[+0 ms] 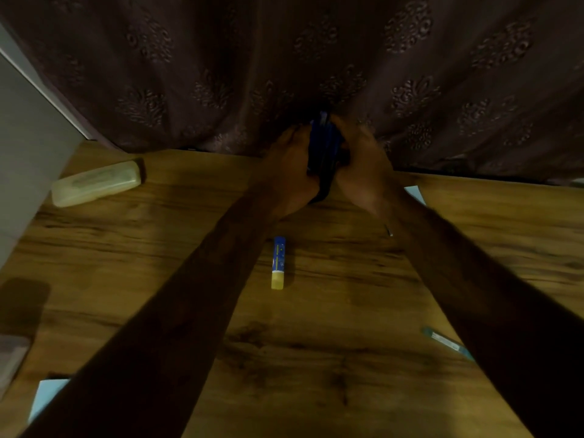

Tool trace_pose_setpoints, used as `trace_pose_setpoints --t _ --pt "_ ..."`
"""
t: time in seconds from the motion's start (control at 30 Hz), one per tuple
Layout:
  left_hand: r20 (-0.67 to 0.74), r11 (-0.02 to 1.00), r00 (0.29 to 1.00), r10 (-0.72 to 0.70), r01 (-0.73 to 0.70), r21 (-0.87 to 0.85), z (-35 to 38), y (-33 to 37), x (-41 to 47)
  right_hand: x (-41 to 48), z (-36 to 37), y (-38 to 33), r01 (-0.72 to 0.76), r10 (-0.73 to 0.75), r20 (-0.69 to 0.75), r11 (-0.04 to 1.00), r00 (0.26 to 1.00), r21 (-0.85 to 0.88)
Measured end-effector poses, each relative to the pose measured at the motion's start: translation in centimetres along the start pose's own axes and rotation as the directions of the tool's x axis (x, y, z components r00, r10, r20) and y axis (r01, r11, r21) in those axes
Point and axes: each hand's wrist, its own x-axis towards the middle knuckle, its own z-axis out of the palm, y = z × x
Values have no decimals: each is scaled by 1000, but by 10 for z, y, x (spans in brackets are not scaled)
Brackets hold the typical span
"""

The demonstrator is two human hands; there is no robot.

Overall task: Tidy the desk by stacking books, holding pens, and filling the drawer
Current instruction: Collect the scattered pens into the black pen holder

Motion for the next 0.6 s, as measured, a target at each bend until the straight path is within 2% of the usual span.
trace_pose_setpoints --t 0.07,0.13,0.23,0.3,0.47,0.6 --pt "-12 1000 1000 26 -25 11 3 -2 -2 1 3 0 -23 23 22 999 999 -24" --pt "-28 993 997 71 -68 94 8 -2 -4 -9 4 -1 56 -50 74 994 996 -91" --pt "-8 987 998 62 -61 149 13 -2 -7 -16 6 -2 131 -110 115 970 987 -205" --pt "0 985 998 69 -68 158 12 -3 -8 -16 7 -4 120 -80 145 950 986 -288" --pt "11 988 999 53 -54 147 7 -3 -11 -17 8 -7 105 -83 101 965 991 -242" --pt "-15 988 997 72 -69 136 6 0 -17 -23 -2 -8 78 -47 93 929 995 -361"
